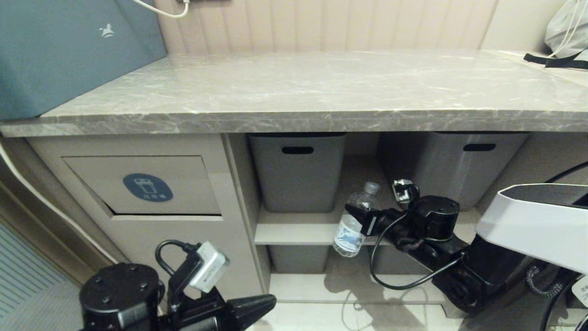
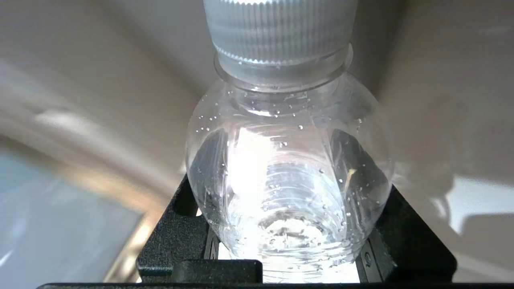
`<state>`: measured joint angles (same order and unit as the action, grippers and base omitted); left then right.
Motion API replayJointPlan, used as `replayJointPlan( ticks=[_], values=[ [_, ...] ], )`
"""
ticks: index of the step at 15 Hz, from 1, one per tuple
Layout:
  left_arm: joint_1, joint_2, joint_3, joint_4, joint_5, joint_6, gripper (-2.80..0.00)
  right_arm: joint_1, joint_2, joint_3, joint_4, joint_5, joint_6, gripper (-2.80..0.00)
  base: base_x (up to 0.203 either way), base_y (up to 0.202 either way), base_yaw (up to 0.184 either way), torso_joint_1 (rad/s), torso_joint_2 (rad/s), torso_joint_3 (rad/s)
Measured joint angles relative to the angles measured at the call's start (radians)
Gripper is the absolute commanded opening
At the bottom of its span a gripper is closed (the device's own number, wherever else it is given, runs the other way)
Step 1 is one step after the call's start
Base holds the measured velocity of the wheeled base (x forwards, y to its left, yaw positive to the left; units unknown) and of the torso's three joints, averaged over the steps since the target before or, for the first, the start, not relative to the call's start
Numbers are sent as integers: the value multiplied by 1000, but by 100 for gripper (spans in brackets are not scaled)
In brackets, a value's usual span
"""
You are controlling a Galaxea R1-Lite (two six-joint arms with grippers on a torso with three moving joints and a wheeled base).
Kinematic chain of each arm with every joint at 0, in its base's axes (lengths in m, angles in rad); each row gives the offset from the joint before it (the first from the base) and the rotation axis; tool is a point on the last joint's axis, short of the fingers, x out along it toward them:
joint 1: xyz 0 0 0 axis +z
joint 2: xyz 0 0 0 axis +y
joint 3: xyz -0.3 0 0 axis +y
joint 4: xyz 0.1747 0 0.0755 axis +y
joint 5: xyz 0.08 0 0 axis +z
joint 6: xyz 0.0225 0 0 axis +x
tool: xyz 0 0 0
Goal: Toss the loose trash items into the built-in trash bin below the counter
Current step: Hand it to the other hand
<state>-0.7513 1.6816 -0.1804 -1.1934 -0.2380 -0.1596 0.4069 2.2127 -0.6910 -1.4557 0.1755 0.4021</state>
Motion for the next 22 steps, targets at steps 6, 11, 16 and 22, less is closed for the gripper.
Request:
replayJointPlan(
  ticks=[6,11,16,22],
  values=[
    [-2,230,-247,1,-32,53,-280,135,-88,48,7,16,-1,-280,0,0,0,0,0,0],
    [-1,420,-502,4,-30,58,-280,138,-90,30,23,38,0,-280,0,0,0,0,0,0],
    [3,478,-575,8,-15,52,0,133,-104,41,23,37,0,-280,0,0,0,0,0,0],
    [6,448,-559,10,10,50,0,135,-119,70,19,43,3,-280,0,0,0,0,0,0]
  ],
)
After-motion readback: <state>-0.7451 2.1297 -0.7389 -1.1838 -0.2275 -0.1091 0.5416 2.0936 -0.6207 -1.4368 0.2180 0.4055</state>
